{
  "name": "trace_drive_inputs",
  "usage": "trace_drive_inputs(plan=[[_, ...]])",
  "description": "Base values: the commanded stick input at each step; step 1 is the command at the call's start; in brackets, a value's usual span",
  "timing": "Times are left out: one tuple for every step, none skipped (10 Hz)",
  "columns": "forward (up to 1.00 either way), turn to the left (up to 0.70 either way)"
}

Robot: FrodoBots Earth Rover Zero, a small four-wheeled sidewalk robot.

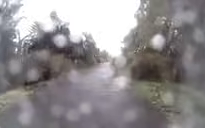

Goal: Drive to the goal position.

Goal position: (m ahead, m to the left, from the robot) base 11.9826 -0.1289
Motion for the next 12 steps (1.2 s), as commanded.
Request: trace_drive_inputs(plan=[[1.0,0.0],[1.0,0.0],[1.0,0.0],[1.0,0.0],[1.0,0.0],[1.0,0.0],[1.0,0.0],[1.0,0.0],[1.0,0.0],[1.0,0.0],[1.0,0.0],[1.0,0.0]])
